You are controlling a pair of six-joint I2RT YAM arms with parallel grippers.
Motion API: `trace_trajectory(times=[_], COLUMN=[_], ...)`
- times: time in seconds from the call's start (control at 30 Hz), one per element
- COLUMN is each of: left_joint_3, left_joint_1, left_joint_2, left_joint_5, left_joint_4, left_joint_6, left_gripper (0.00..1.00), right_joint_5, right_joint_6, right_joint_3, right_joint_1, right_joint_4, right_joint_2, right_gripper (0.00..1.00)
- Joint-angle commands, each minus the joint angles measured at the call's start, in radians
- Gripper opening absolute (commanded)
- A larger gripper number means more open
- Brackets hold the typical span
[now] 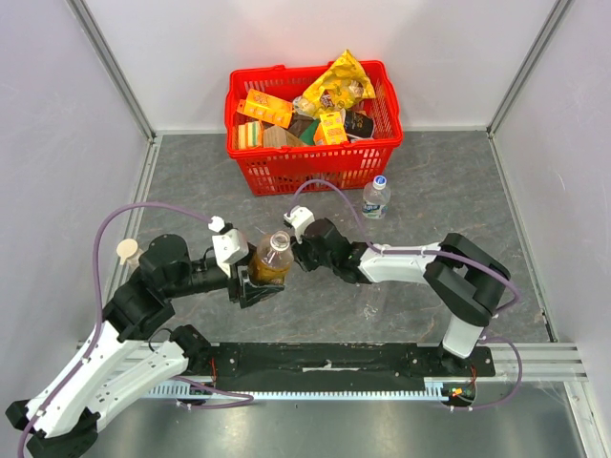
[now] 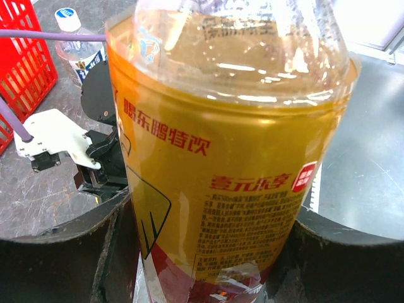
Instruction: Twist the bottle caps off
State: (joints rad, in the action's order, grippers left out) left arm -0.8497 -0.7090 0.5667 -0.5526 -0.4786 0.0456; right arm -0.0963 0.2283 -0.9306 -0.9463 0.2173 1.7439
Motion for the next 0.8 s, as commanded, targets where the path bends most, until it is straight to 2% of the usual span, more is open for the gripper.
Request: trace_trajectory(times=[0.0,0.17,0.3,0.53,0.77], left_joint_3=[-0.012,-0.012,-0.015,-0.018,-0.022], left_joint_1=[-0.003,-0.001,-0.001,-0.001,-0.001], left_joint_2=[0.009,0.018,0.021,0.016,0.012], left_joint_5=[0.003,0.006,0.003,0.003,0.014], left_joint_4=[0.009,0.012,0.009,0.006,-0.003], left_joint_6=[0.037,0.045,0.04,0.037,0.034], left_gripper=[0.38,0.38,0.38,0.38,0.38], right_joint_5=[-0.056,-0.04,-0.01,0.017,0.027], right_joint_6=[0.031,0.042,0.055,0.052,0.042], right_joint_3=[-0.047,-0.068,-0.054,-0.039,-0.028], right_joint_1=[-0.002,0.0,0.0,-0.002,0.003], right_joint_4=[0.06,0.042,0.048,0.039,-0.001], right_joint_2=[0.015,0.048,0.028,-0.021,-0.188], right_gripper=[0.08,0.25,0.53,0.85,0.97])
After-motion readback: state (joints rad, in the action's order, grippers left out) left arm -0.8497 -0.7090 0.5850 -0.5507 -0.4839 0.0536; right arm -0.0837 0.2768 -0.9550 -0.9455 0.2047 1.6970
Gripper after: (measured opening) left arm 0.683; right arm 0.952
